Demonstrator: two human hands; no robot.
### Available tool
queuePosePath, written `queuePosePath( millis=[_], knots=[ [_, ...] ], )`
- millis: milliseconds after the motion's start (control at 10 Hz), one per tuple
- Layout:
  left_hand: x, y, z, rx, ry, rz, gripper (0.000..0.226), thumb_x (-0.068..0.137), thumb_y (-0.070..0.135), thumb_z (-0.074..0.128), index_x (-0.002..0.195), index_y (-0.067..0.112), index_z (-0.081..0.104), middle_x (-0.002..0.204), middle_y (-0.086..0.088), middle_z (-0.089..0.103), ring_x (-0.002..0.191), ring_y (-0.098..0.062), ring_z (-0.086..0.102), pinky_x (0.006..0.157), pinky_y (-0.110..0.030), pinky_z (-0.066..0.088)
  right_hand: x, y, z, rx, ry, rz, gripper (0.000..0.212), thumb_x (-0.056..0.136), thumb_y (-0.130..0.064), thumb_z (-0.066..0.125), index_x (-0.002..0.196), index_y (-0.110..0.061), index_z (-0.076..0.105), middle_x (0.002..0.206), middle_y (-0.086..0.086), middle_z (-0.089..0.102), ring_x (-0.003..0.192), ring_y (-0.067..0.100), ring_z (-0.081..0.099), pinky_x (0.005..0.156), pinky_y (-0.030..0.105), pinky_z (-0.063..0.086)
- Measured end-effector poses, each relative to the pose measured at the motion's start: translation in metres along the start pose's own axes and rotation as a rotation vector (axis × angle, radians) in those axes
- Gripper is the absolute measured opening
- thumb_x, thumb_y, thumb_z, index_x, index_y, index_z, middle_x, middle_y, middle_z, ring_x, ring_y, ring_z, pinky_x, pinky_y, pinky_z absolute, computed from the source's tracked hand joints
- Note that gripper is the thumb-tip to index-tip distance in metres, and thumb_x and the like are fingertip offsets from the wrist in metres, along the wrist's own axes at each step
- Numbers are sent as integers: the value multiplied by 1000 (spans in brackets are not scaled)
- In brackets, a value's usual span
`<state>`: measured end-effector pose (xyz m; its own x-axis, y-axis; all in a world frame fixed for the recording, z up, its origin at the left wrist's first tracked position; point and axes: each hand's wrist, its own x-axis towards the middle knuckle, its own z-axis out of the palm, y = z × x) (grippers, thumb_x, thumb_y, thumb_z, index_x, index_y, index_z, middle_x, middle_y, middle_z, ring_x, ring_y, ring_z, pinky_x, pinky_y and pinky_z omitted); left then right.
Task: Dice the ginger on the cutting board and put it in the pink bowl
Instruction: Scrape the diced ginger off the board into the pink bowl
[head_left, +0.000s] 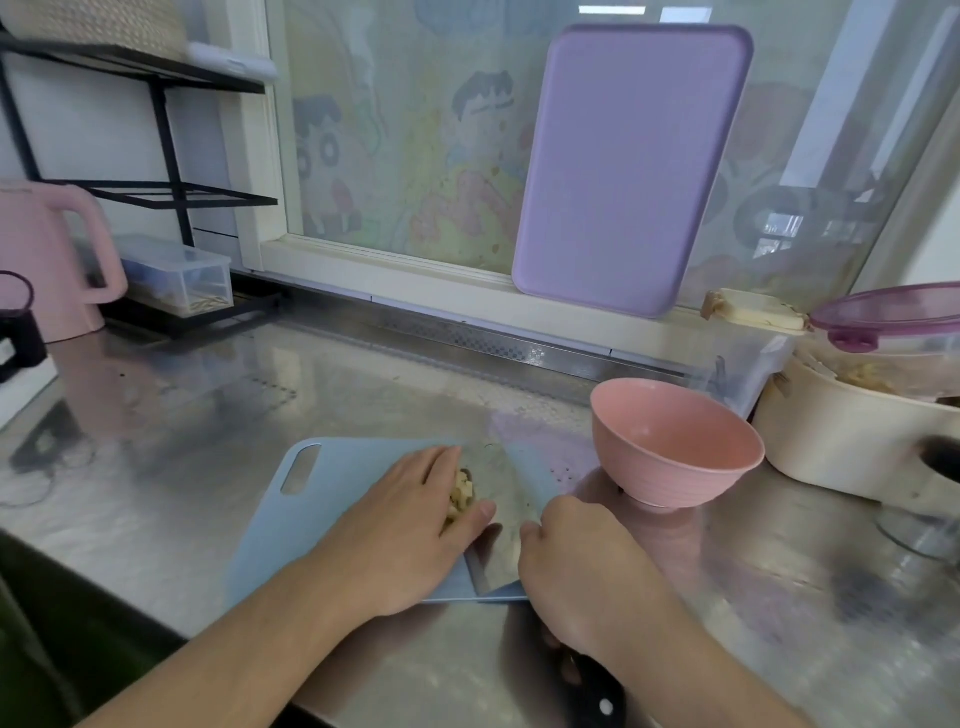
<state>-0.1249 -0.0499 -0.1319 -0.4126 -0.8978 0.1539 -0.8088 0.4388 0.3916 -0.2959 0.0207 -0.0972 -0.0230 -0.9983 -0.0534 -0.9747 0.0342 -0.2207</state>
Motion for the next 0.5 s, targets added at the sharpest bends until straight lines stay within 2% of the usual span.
queuePosePath(
  millis=[100, 200, 300, 400, 500],
  knots=[
    [4, 6, 7, -29, 52, -20, 68, 106, 62, 28, 162, 25, 21, 165, 14, 24, 152, -5, 19, 120, -26, 23, 1, -4, 0, -173, -56, -84, 30, 105, -3, 39, 119, 0, 65, 106, 20, 52, 96, 34, 60, 49, 36, 13],
    [8, 15, 12, -76, 86, -19, 56, 109, 53, 30, 156, 22, 30, 160, 10, 29, 148, -7, 23, 116, -22, 24, 1, -13, 0, -134, -44, -49, 25, 106, -13, 39, 92, -16, 60, 75, 8, 39, 61, 20, 37, 49, 29, 23],
    [13, 23, 18, -141, 110, -21, 43, 110, 48, 34, 144, 22, 41, 148, 12, 36, 138, -8, 33, 103, -19, 30, 0, -17, -2, 10, -35, -48, 24, 103, -4, 41, 109, -5, 64, 75, 12, 36, 59, 20, 19, 50, 35, 14],
    [18, 29, 24, -169, 143, -29, 37, 110, 43, 36, 137, 20, 46, 142, 10, 39, 131, -9, 38, 100, -19, 32, -6, -18, -11, 61, -154, 13, 17, 103, -5, 44, 104, -10, 61, 72, 10, 33, 60, 19, 20, 51, 33, 15],
    [20, 34, 25, -201, 169, -33, 36, 110, 41, 38, 138, 20, 48, 143, 10, 41, 130, -8, 39, 96, -17, 31, 2, -7, 1, 473, 40, 130, 33, 107, -19, 42, 74, -23, 43, 69, 0, 43, 57, 14, 39, 55, 23, 36]
  ],
)
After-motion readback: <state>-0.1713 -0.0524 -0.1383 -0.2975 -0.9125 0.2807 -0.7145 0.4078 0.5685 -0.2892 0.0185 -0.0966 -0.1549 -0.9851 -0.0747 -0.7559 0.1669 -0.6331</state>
